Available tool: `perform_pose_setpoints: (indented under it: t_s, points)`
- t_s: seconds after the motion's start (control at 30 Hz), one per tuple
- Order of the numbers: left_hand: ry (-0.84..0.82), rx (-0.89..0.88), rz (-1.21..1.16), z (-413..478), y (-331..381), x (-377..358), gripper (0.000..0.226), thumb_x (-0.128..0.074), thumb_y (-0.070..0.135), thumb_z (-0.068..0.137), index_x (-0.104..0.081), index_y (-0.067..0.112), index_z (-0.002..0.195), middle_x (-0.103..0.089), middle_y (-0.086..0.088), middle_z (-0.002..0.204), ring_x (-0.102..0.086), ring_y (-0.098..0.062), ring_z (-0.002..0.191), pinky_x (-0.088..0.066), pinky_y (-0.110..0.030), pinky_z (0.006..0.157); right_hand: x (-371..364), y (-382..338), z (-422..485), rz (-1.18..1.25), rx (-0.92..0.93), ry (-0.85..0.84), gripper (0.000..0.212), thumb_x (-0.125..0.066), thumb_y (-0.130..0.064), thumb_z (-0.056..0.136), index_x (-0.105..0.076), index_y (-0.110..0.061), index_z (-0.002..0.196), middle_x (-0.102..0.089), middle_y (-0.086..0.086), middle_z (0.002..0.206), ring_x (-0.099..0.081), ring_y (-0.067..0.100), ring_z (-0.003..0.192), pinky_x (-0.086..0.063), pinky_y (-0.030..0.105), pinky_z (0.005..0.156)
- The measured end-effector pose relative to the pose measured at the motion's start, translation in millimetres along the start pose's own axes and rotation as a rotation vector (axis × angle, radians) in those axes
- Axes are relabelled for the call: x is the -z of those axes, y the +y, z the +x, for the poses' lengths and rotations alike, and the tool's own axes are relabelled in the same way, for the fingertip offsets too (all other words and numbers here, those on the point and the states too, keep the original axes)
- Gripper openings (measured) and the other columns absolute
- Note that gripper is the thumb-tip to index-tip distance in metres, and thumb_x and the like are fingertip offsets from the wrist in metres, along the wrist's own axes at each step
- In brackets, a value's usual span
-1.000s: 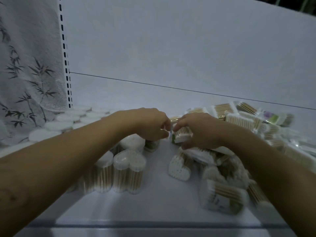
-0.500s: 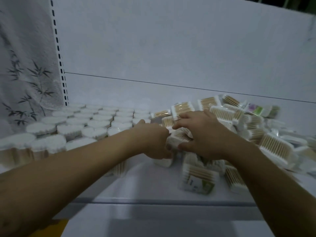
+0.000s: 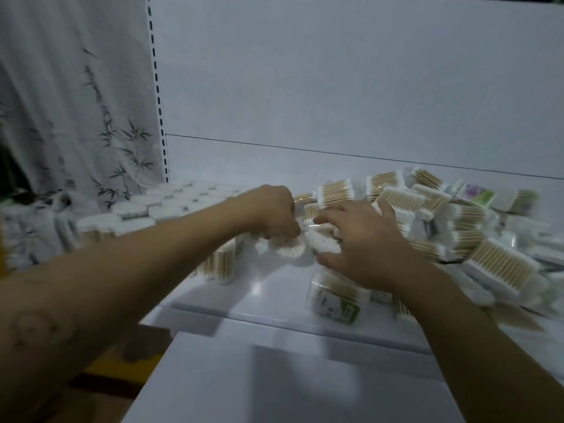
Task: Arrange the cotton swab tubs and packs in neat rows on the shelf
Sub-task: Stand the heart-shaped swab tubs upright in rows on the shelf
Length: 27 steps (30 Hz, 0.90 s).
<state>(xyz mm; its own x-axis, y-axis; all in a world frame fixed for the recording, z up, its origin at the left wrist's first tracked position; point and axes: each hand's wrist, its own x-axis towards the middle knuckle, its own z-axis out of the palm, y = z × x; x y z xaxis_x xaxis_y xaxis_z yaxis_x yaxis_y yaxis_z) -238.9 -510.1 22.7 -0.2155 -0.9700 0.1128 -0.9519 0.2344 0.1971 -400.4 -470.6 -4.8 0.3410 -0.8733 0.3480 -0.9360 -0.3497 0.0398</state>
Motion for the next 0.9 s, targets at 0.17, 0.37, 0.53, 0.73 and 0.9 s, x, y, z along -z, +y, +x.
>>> perform_pose_setpoints:
  t_s: [0.17,0.37,0.53,0.73,0.9]
  points:
    - [0.073,0.113,-0.127,-17,-5,25,0.026,-0.06,0.031,0.085,-0.071,0.01,0.095,-0.073,-0.008,0.083,-0.068,-0.022,0.076,-0.051,-0.029,0.062,-3,-19,-3,0.242,0.056,0.145,0.076,-0.066,-0.059,0.08,-0.035,-0.033,0.144,-0.042,-0.009,0.142,-0.041,0.013,0.13,-0.028,0.035,0.107]
    - [0.215,0.199,-0.571,-32,-8,34,0.025,-0.058,0.029,0.087,-0.069,0.007,0.091,-0.07,-0.004,0.073,-0.066,-0.016,0.063,-0.047,-0.023,0.059,-1,-30,17,0.799,-0.058,0.181,0.042,-0.047,-0.052,0.096,-0.056,-0.028,0.129,-0.06,-0.005,0.122,-0.058,0.013,0.109,-0.049,0.036,0.088]
    - [0.308,0.178,-0.649,-36,-18,18,0.025,-0.062,0.035,0.089,-0.066,0.011,0.089,-0.07,-0.003,0.075,-0.066,-0.015,0.064,-0.052,-0.025,0.058,-13,-36,26,1.188,-0.11,0.075,0.021,-0.048,-0.039,0.099,-0.064,-0.032,0.11,-0.065,-0.011,0.104,-0.064,0.012,0.097,-0.056,0.038,0.084]
    - [0.157,-0.117,-0.459,-45,-36,21,0.073,-0.073,0.048,0.079,-0.041,0.031,0.142,-0.051,0.01,0.13,-0.063,-0.009,0.102,-0.052,-0.022,0.082,-3,-21,42,1.455,-0.255,0.023,0.015,-0.062,-0.022,0.09,-0.066,-0.017,0.104,-0.067,0.007,0.1,-0.066,0.024,0.08,-0.051,0.032,0.062]
    - [0.211,-0.206,-0.469,-34,-51,9,0.074,-0.083,0.029,0.074,-0.044,0.032,0.136,-0.06,0.006,0.119,-0.064,-0.01,0.099,-0.053,-0.033,0.09,-4,-23,48,1.457,-0.295,-0.091,0.03,-0.056,-0.04,0.094,-0.067,-0.016,0.107,-0.072,0.01,0.096,-0.071,0.023,0.074,-0.052,0.034,0.061]
